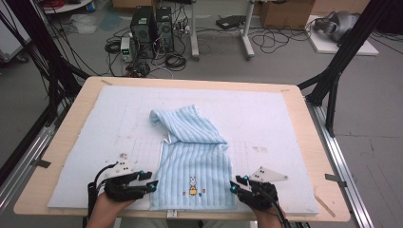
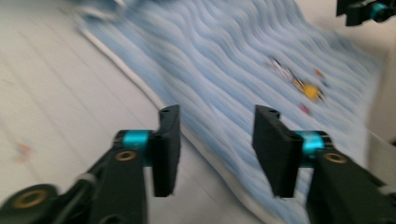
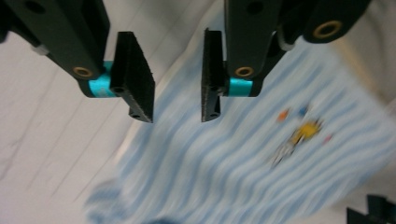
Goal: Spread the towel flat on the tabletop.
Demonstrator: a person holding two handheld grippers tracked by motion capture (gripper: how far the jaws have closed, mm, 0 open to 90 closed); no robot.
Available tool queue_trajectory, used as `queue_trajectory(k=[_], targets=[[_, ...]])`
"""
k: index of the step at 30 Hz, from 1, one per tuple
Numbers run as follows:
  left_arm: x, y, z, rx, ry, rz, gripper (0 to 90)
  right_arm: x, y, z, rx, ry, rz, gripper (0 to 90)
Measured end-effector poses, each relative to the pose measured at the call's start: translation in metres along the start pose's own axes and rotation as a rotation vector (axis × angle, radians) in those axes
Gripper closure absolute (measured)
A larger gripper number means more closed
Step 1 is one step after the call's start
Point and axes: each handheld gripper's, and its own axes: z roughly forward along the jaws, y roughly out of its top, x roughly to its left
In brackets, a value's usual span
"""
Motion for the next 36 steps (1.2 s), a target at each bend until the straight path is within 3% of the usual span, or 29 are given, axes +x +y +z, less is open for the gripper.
queue_trajectory(k=[3,6,9,17,20,23,25,26,31,36], targets=[[0.011,0.01,0.009,-0.032,0.037,-0.023,47.5,-0.01,0.016,0.018,-0.031,-0.076,0.026,54.9],[0.019,0.024,0.022,-0.027,0.065,-0.028,47.4,-0.014,0.022,0.028,-0.019,-0.102,0.025,53.8],[0.025,0.034,0.037,-0.057,0.105,-0.025,47.8,-0.018,0.029,0.04,0.007,-0.125,0.019,54.5],[0.031,0.036,0.072,0.059,0.144,0.0,57.3,-0.023,0.036,0.069,0.1,-0.124,-0.012,62.2],[0.026,0.036,0.075,0.086,0.169,0.047,67.6,-0.025,0.033,0.07,0.093,-0.111,-0.002,65.2],[0.02,0.036,0.076,0.108,0.157,0.12,83.3,-0.027,0.033,0.068,0.095,-0.087,-0.005,75.3],[0.019,0.036,0.075,0.114,0.152,0.107,86.7,-0.025,0.031,0.064,0.103,-0.06,-0.02,82.3],[0.02,0.036,0.074,0.122,0.141,0.092,86.7,-0.025,0.031,0.064,0.103,-0.06,-0.02,82.3],[0.013,0.035,0.063,0.182,0.096,0.101,87.0,-0.018,0.024,0.05,0.12,-0.042,-0.06,83.8],[0.007,0.028,0.052,0.201,0.037,0.099,87.0,-0.015,0.012,0.03,0.117,-0.025,-0.068,83.8]])
